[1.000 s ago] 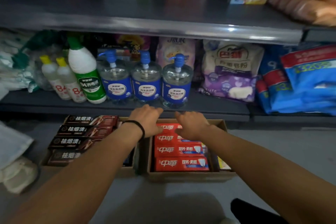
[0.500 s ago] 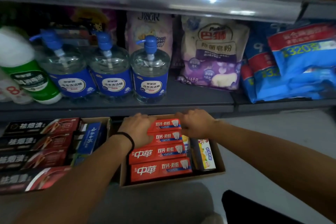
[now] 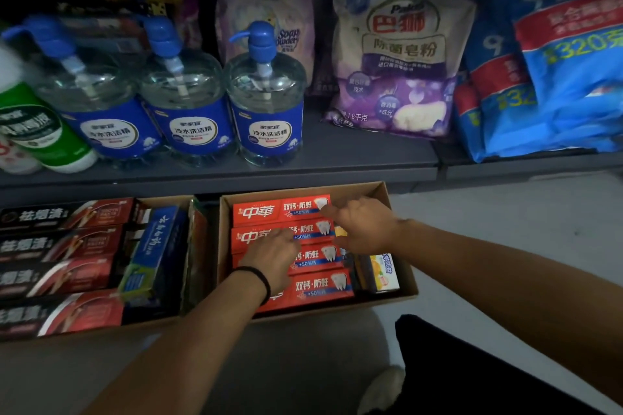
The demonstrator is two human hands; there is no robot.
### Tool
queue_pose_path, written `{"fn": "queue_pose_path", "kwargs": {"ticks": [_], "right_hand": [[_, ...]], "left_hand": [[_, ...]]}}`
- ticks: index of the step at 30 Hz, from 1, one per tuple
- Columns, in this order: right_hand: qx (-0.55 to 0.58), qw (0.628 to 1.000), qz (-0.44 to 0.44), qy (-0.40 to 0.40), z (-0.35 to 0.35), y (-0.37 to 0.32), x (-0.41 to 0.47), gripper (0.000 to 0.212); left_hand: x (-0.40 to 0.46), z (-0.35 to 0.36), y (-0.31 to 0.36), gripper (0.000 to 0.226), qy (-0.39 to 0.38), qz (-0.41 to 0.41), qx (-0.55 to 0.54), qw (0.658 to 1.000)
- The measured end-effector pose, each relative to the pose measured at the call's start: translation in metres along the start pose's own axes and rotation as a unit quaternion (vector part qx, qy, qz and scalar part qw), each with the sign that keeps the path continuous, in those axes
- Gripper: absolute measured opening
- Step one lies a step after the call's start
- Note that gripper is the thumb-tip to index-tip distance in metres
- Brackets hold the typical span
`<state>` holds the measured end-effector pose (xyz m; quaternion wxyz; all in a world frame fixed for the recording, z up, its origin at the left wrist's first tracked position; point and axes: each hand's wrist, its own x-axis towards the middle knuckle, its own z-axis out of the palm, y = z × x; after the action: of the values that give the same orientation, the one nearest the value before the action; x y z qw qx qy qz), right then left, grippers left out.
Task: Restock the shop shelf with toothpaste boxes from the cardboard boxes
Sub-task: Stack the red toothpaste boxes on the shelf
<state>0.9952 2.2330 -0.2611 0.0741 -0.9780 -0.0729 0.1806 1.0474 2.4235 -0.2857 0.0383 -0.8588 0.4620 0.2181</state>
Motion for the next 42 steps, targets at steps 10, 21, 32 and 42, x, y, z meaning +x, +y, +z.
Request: {"fn": "queue_pose_path", "kwargs": {"ticks": [10, 21, 32, 42], "right_hand": [[0.021, 1.000, 0.000, 0.006, 0.005, 0.006, -0.013, 0.062], [0.008, 1.000, 0.007, 0.000, 0.001, 0.009, -0.009, 0.064], [-0.020, 0.997, 0.050, 0.060, -0.038, 0.008, -0.029, 0.045], [0.004, 0.998, 0.030, 0.057, -0.040, -0.009, -0.024, 0.047]], "left_hand": [[0.005, 0.001, -0.002, 0.060, -0.022, -0.044, 0.019, 0.999], [0.008, 0.002, 0.000, 0.053, -0.013, -0.024, 0.089, 0.996], [-0.018, -0.053, -0.005, 0.060, 0.062, -0.003, 0.063, 0.996], [-0.050, -0.121, -0.045, 0.043, 0.157, 0.018, 0.125, 0.980]]}}
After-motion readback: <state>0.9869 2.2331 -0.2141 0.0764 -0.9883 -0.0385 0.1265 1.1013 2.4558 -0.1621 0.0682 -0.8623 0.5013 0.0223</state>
